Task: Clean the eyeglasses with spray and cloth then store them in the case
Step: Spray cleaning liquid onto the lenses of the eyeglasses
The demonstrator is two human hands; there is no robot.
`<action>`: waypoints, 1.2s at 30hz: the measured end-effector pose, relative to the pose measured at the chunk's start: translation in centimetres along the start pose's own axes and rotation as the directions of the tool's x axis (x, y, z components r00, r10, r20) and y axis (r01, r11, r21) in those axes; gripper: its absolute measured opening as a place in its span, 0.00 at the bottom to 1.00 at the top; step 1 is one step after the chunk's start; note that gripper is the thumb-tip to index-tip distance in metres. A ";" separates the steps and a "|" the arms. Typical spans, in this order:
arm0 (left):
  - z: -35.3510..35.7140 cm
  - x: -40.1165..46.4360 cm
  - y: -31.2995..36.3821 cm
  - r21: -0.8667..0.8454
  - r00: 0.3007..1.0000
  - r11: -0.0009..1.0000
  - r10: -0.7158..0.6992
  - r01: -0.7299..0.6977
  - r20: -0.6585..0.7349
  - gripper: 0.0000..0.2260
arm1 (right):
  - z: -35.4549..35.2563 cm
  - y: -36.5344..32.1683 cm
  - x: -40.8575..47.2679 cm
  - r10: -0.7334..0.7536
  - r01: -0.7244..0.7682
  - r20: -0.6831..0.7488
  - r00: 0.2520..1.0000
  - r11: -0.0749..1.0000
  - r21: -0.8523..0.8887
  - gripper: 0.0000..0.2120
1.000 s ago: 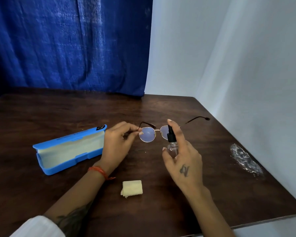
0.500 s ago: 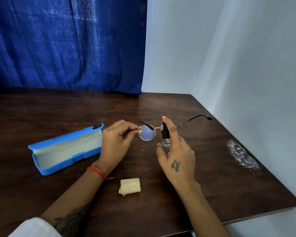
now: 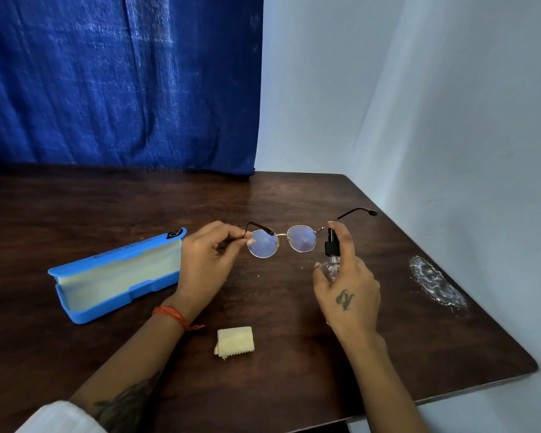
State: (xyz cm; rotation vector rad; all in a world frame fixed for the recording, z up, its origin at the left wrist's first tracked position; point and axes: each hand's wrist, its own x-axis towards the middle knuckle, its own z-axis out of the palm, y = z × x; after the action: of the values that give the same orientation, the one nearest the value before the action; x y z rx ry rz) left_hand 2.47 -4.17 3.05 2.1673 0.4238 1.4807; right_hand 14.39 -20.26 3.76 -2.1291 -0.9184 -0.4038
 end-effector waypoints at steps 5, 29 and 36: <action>0.0 0.0 0.0 -0.002 1.000 1.000 -0.013 0.013 -0.001 0.02 | 0.0 0.5 0.0 -0.028 0.031 -0.027 0.999 0.992 0.124 0.34; -0.2 0.2 -0.6 0.015 0.997 0.997 -0.079 0.079 0.011 0.03 | 2.1 6.8 7.2 0.002 -0.036 0.075 0.997 0.891 0.452 0.33; -0.4 0.0 -0.3 -0.018 0.995 0.995 -0.098 0.098 0.000 0.05 | 1.2 6.5 5.4 0.132 -0.124 0.005 0.991 0.917 0.379 0.36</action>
State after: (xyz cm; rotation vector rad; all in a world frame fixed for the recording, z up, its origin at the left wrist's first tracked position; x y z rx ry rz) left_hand 2.10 -3.82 3.04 2.1008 0.5074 1.4271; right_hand 22.77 -19.65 2.50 -1.8114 -0.7680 -0.1639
